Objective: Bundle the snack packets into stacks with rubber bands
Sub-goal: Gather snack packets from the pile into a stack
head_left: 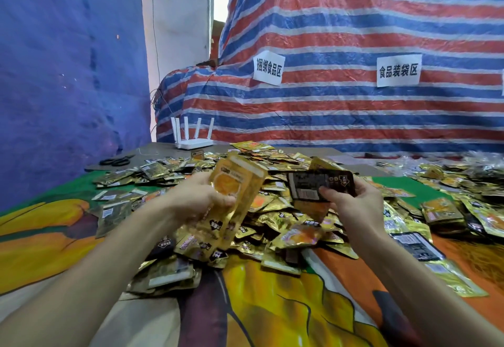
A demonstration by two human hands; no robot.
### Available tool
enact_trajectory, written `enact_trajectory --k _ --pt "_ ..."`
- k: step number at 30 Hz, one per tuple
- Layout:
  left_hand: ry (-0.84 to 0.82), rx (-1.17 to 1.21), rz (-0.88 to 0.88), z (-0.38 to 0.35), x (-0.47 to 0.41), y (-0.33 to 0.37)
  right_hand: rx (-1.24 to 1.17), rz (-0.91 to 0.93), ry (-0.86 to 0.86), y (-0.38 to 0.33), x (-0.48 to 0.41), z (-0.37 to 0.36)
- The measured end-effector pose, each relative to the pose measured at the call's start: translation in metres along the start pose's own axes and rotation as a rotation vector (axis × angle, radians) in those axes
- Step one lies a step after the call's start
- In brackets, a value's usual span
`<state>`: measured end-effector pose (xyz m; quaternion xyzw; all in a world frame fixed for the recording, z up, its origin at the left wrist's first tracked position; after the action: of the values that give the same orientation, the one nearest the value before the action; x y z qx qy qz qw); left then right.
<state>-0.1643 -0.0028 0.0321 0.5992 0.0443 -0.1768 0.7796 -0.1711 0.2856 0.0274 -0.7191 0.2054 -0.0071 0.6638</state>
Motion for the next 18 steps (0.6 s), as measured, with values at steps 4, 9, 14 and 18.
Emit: enact_trajectory --k 4,9,14,18 --pt "0.103 0.415 -0.068 -0.01 0.001 -0.003 -0.003 0.039 -0.064 -0.006 0.009 -0.022" --pt "0.189 0.593 -0.158 -0.038 0.008 -0.023 -0.079 -0.101 -0.258 0.011 0.034 -0.06" --pt "0.32 0.34 -0.232 -0.044 0.01 -0.035 -0.094 -0.208 -0.33 0.024 0.054 -0.078" --pt "0.439 0.367 -0.234 -0.03 0.012 -0.04 -0.082 -0.26 -0.212 0.027 0.053 -0.074"
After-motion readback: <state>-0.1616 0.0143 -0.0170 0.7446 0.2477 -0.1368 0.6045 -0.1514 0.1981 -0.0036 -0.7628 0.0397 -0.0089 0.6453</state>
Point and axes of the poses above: each hand's wrist, its own x-axis away from the middle knuckle, its own z-axis out of the back of the hand, y = z × x, the point moved 8 cm from there along -x, towards the middle knuckle, and after that the axes turned 12 degrees about -z, right-handed, at the moved point
